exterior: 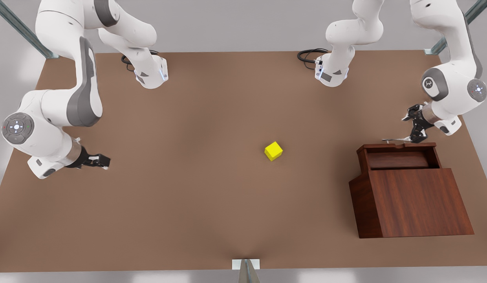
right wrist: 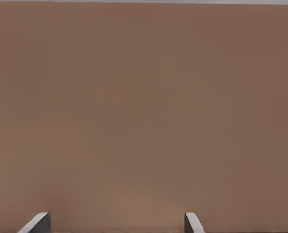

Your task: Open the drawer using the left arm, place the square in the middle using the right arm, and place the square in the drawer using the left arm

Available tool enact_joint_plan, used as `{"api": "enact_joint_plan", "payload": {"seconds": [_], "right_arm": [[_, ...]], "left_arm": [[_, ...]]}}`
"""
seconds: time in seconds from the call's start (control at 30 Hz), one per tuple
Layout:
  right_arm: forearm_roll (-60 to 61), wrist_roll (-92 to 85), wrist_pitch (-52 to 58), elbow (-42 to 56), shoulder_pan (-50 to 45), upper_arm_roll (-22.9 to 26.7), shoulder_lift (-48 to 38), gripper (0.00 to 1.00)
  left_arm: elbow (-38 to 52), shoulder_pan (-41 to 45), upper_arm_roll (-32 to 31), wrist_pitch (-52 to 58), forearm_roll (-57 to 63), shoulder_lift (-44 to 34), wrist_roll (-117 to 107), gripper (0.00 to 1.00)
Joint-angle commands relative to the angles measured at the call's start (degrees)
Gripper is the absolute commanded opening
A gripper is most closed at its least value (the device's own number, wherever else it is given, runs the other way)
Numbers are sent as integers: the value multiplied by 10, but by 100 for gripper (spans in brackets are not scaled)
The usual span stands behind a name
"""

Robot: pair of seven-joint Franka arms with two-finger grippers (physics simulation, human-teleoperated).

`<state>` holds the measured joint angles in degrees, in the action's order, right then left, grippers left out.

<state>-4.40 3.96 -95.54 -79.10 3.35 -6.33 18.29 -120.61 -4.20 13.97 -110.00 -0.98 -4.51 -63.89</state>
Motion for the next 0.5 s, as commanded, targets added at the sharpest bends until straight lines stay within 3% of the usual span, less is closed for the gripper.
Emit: {"api": "enact_joint_plan", "payload": {"seconds": [0.0,0.07,0.1,0.13,0.2,0.23,0.3,0.37,0.47], "right_arm": [[0,0,0,0,0,0,0,100],[0,0,4,0,0,0,0,100],[0,0,4,0,0,0,0,100],[0,0,5,0,0,0,0,100],[0,0,6,0,0,0,0,100],[0,0,6,0,0,0,0,100],[0,0,6,0,0,0,0,100],[1,-2,11,0,2,0,0,100],[1,-1,13,2,2,0,-1,100]], "left_arm": [[24,18,-15,30,-44,0,-5,100],[183,18,-135,185,-48,19,-37,100],[230,18,-178,210,-45,37,-24,100],[293,18,-274,211,-32,77,90,100],[364,21,-388,205,4,160,314,100],[416,42,-431,204,29,215,318,100],[499,142,-450,187,79,306,294,100],[499,185,-449,82,98,351,275,100],[427,208,-427,11,129,375,532,100]]}}
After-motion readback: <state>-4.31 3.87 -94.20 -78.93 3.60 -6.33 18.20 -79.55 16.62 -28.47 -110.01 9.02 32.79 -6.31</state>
